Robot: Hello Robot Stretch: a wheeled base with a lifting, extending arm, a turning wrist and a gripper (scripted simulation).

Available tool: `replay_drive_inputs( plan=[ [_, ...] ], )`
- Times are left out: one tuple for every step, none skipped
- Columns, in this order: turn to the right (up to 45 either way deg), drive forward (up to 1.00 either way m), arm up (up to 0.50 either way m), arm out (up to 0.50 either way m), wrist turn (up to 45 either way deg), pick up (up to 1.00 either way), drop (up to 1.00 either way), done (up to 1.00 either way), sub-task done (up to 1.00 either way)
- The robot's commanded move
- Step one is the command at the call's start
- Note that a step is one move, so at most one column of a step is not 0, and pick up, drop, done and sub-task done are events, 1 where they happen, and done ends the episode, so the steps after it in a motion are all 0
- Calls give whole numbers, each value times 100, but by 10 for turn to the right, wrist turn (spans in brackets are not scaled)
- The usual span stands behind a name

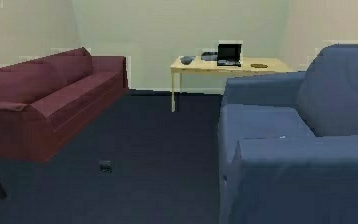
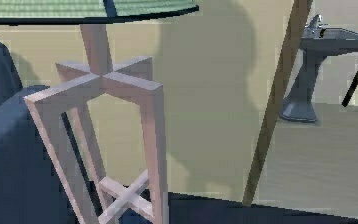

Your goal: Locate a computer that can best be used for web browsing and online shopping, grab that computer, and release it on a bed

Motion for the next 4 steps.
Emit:
replay_drive_inputs(
  plan=[
    [0,80,0,0,0,0,0,0,0],
    [60,0,0,0,0,0,0,0,0],
    [0,100,0,0,0,0,0,0,0],
    [0,60,0,0,0,0,0,0,0]
  ],
)
